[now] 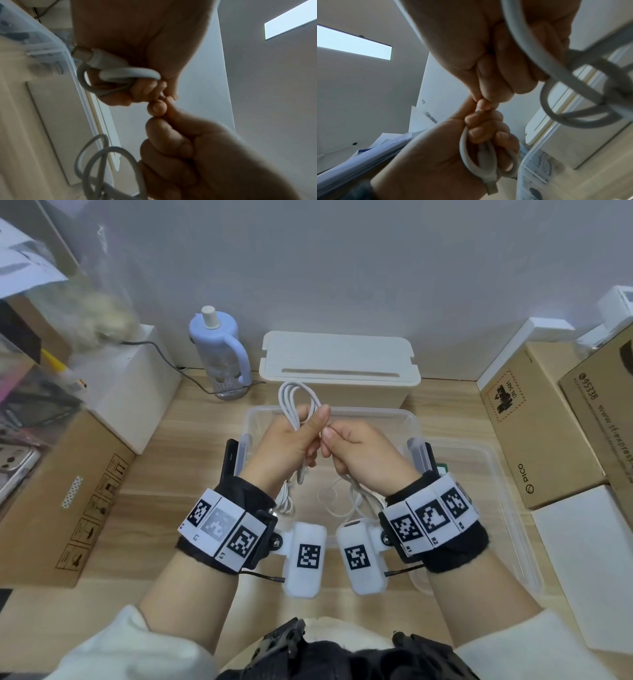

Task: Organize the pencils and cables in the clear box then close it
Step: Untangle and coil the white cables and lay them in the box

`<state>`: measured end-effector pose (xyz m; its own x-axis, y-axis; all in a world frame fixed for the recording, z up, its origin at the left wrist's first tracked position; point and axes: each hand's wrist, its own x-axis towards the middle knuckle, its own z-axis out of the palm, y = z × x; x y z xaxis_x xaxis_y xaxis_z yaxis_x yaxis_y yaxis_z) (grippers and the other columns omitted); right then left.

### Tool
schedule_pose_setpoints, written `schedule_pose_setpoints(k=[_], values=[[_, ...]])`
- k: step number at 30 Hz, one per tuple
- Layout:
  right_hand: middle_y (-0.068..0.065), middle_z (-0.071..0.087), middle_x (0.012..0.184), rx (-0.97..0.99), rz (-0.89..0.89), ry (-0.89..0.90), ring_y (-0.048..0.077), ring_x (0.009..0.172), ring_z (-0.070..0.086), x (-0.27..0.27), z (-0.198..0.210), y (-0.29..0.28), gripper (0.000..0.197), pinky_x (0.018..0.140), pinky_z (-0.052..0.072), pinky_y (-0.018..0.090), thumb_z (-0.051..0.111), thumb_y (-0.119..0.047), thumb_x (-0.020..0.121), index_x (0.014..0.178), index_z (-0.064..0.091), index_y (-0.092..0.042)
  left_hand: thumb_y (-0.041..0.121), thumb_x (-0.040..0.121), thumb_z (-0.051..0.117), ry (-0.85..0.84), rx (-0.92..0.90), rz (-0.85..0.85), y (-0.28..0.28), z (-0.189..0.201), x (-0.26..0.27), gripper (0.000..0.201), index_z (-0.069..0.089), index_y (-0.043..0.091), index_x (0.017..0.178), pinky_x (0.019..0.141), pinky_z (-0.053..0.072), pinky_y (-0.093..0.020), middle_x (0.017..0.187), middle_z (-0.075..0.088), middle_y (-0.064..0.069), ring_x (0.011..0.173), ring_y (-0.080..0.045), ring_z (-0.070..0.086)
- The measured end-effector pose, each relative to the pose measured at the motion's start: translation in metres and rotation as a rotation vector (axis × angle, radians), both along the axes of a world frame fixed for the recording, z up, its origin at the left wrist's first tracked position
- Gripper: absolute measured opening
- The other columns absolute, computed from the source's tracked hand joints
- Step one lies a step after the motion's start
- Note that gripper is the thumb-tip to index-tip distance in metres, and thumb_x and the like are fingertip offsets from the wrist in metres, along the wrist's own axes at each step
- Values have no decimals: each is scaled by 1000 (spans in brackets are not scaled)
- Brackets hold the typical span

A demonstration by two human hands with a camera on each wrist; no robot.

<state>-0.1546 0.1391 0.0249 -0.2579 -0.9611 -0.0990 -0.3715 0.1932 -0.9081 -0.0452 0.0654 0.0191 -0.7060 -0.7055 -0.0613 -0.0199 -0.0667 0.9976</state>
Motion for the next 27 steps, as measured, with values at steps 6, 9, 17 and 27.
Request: schedule_pose_setpoints(k=[6,9,17,27], values=[[-8,44,40,81,136,-197,2,36,38,3,-1,4,27,42,35,14,46,-17,94,69,55,-17,22,100,36,105,-1,131,-3,4,2,31,48,11,73,49,42,-19,59,50,-1,49,-9,50],[-9,51,48,153,215,-187,4,44,46,-2,-11,6,19,51,42,16,55,-11,89,72,60,-17,24,100,31,316,195,203,-7,11,1,29,44,14,76,65,51,-23,58,53,6,57,-9,58],[-10,67,76,547,56,345,11,86,62,-33,-37,11,22,100,37,40,57,-16,81,66,64,-31,38,99,24,594,558,127,-11,25,8,33,37,18,75,42,39,-15,42,30,9,32,-1,27],[2,72,75,82,78,61,-1,64,59,-20,-5,6,32,79,46,24,45,-21,94,72,68,-20,34,100,28,450,598,243,-20,9,10,33,36,17,72,31,18,-13,41,30,10,29,0,24]])
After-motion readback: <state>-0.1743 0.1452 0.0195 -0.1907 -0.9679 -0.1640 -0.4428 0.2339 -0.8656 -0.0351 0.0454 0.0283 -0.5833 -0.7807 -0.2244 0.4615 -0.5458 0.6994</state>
